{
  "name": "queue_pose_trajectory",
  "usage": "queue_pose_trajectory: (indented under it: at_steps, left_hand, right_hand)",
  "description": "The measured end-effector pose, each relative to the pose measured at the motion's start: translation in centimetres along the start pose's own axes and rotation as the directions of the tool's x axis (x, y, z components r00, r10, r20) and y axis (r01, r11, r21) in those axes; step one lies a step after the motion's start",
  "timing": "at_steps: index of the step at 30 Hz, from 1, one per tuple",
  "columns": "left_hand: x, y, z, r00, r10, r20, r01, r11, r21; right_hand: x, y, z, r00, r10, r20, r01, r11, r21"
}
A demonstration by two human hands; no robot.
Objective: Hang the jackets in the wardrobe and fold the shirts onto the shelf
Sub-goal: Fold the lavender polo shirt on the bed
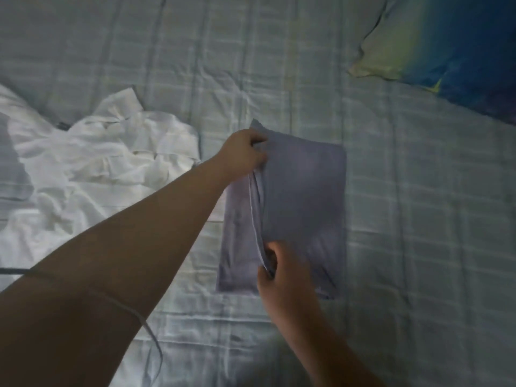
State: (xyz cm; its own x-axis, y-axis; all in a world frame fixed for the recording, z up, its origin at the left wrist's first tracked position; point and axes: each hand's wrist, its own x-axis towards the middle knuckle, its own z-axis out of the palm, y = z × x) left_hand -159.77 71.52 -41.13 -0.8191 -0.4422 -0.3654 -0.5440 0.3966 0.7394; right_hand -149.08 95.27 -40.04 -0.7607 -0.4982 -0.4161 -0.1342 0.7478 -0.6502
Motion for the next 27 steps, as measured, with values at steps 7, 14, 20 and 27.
queue_pose_trajectory:
  at_steps: [7, 14, 20, 27]
  left_hand:
    - [-0.8, -7.3, -0.6, 0.993, 0.104, -0.048, -0.102, 0.994, 0.049]
    - [-1.2, -9.4, -0.9, 0.98, 0.167, -0.113, -0.169, 0.986, -0.009]
    - [-2.2, -9.6, -0.9, 0.988, 0.12, -0.1, -0.11, 0.989, 0.1]
    - [-8.2, -7.8, 0.5, 0.926, 0.367, -0.088, -0.335, 0.906, 0.258]
  right_hand:
    - [-0.6, -1.8, 7.6, 0.994, 0.03, 0.109, -0.02, 0.996, -0.088]
    - [-0.3, -2.7, 9.8, 0.99, -0.018, 0.14, 0.033, 0.994, -0.108]
    - [-0.6, -2.0, 9.0, 0.998, -0.035, 0.048, 0.035, 0.999, -0.007]
    - [-0.2, 2.5, 3.2, 0.954, -0.189, -0.234, 0.156, 0.976, -0.151]
